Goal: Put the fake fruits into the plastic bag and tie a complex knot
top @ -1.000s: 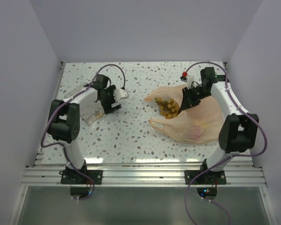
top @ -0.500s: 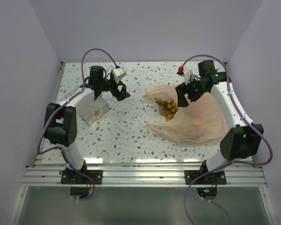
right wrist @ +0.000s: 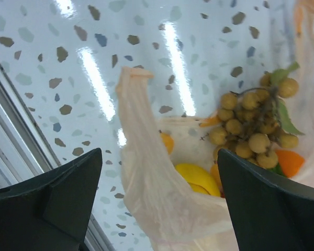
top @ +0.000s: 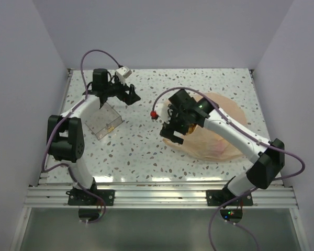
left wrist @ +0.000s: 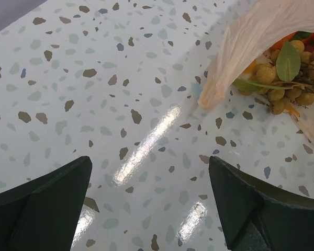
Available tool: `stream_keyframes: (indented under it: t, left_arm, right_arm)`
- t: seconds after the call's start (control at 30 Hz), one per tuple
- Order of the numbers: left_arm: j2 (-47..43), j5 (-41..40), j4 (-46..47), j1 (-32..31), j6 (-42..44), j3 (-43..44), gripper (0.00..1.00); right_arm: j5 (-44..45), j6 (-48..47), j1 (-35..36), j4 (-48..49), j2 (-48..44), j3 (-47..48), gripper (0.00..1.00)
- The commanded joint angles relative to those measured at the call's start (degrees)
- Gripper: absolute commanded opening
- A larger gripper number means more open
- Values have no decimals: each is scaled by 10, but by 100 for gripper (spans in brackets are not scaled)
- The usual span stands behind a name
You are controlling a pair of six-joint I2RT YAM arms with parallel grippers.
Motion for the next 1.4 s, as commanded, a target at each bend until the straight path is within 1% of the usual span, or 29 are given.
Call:
stream_keyframes:
  t: [0.0,0.03,0.13,0.2,0.33,0.4,0.43,0.5,0.53,0.57,0.6,0.67,0.7,0.77,0.83,0.87,0.9,0.97,1.1,1.2,1.3,1.37]
  left_arm:
    - [-9,-4,-7,7,-22,6,100]
    - [-7,-6,-11,7,-22,10,100]
    - [1,-10,-17,10,-27,17,100]
    - [4,-12,-12,11,-33,17,100]
    - [22,-3,0,12,-48,19,100]
    - [30,7,10,12,-53,18,100]
    - [39,27,16,11,-51,15,100]
    - [47,43,45,8,-41,6,100]
    - [56,54,51,1,-38,5,100]
    - [61,59,57,-5,-35,4,100]
    - [68,66,60,-11,-27,4,97]
    - [83,69,63,-36,-19,6,92]
    - [88,70,68,-45,-15,11,90]
    - [106,70,78,-71,-17,17,89]
    - [127,68,88,-91,-20,25,87]
    - [132,66,110,-95,-27,26,87]
    - [137,65,121,-101,-44,26,87]
    - [152,79,144,-107,-53,27,87]
    - [170,76,163,-121,-71,26,88]
    - [180,66,170,-131,-71,28,88]
    - [183,24,177,-143,-59,29,88]
    - [194,24,175,-144,-62,41,88]
  right_arm:
    - [62,-19,58,20,17,-21,95]
    - [74,-17,84,24,22,-28,96]
    - [88,3,124,40,50,-33,97]
    - [120,18,140,58,71,-38,97]
    - [143,30,151,93,93,-81,97]
    - [151,32,156,113,99,-112,95]
    - [154,35,157,119,100,-123,93]
    - [169,42,157,144,97,-151,79]
    - [175,44,157,154,89,-159,68]
    - [176,46,157,171,81,-165,45]
    - [172,49,157,180,71,-173,32]
    - [154,47,157,201,19,-204,11]
    - [146,42,157,229,2,-231,0]
    - [137,37,157,246,-39,-245,0]
    - [121,37,156,244,-53,-248,0]
    - [118,37,156,243,-63,-249,0]
    - [115,36,156,245,-65,-255,0]
    - [106,32,156,244,-65,-258,0]
    - [92,23,155,227,-72,-250,0]
    - [91,19,155,209,-76,-236,0]
    - [79,16,153,196,-78,-229,0]
    - [79,13,152,194,-80,-230,0]
